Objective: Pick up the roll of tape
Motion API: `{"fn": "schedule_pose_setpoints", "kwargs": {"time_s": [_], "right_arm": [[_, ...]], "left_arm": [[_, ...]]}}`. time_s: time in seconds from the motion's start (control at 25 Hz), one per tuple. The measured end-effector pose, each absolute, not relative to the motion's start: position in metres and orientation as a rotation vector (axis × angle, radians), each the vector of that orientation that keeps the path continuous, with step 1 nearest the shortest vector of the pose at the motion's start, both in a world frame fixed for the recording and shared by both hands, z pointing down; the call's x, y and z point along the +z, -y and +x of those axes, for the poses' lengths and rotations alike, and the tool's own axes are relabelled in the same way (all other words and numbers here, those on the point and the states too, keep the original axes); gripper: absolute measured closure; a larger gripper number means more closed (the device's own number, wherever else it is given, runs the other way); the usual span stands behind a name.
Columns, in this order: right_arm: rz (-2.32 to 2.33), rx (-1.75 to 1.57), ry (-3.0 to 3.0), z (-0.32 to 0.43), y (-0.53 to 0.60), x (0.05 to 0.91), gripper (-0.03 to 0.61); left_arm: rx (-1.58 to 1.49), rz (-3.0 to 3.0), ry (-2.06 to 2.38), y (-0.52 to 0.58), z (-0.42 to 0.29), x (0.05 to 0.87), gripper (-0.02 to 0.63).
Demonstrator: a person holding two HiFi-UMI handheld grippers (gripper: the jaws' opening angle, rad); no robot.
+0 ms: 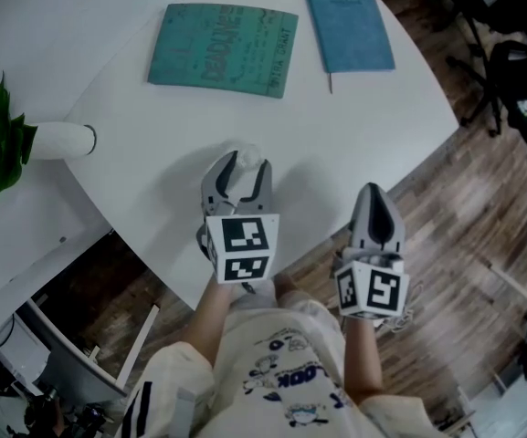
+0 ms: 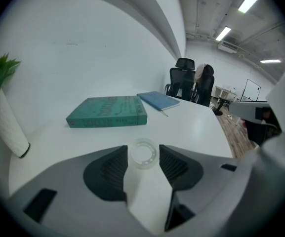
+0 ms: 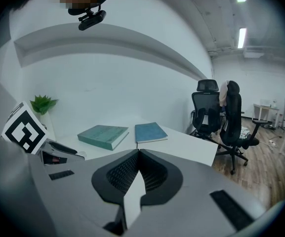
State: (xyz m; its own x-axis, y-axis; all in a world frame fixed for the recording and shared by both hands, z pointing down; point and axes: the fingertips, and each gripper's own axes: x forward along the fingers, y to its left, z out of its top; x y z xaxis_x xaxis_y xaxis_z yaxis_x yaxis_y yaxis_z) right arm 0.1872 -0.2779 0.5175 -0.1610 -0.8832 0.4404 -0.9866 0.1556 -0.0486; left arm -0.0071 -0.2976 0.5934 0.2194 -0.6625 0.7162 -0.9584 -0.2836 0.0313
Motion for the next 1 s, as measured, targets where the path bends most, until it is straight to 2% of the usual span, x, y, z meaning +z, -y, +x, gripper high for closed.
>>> {"fn": "schedule_pose_setpoints", "kwargs": {"time_s": [1.0], "right_arm": [[1.98,0.033,2.408,0.195,0.234,0.32,0.577]], "left_arm": [[0.426,2.265,1.941,0.24,-0.043,0.342,0.414]]}}
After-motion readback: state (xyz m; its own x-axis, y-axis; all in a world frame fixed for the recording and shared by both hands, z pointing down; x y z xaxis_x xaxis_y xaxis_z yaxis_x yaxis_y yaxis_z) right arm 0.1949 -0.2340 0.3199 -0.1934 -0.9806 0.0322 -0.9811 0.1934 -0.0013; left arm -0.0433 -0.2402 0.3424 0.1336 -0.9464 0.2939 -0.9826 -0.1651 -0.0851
